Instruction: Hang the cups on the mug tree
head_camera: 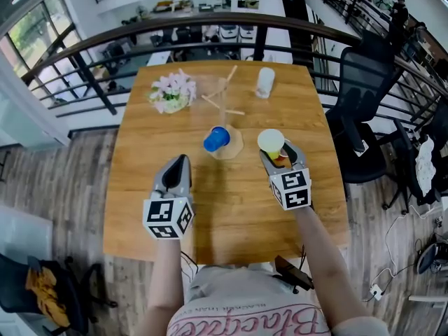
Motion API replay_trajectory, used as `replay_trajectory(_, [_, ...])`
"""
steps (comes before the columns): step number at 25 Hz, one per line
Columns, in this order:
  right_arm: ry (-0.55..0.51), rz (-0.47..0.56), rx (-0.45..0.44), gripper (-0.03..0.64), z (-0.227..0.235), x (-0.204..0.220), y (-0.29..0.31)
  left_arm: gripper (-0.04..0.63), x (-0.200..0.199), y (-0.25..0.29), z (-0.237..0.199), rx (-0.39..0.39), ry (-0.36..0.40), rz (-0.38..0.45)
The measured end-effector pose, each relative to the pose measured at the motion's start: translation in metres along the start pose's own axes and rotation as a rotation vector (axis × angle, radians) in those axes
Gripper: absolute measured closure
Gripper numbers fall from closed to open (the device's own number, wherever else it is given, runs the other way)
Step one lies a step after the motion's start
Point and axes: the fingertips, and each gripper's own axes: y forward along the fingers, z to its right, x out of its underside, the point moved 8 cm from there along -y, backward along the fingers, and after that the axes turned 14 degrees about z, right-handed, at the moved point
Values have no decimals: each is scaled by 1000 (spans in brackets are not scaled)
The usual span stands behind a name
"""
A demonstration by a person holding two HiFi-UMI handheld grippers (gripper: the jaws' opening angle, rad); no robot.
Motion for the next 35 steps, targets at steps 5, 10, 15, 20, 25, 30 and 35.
replay_trajectory(5, [-29, -24, -27, 356, -8, -6, 25, 584, 1, -3, -16, -1, 14, -9])
replay_trajectory(10, [-114, -74, -52, 354, -6, -16, 50, 584, 1, -5, -28, -14, 12, -5])
replay_trajectory(15, [-242, -96, -105, 353, -11, -36, 71, 584, 3, -8, -33, -28, 8, -5])
replay_trajectory(20, [-398, -119, -153, 353, -18, -44, 86, 584, 4, -11, -38, -48, 7, -3])
replay_trajectory(25, [-531, -116, -213, 351, -27, -53, 97, 584, 4, -13, -38, -64, 5, -2])
replay_trajectory(30, [-816, -135, -282, 351, -42, -55, 105, 584, 6, -18, -38, -80, 5, -7])
replay_trajectory(35, [-1093, -159, -390, 351, -58, -50, 112, 584, 7, -22, -39, -89, 5, -12])
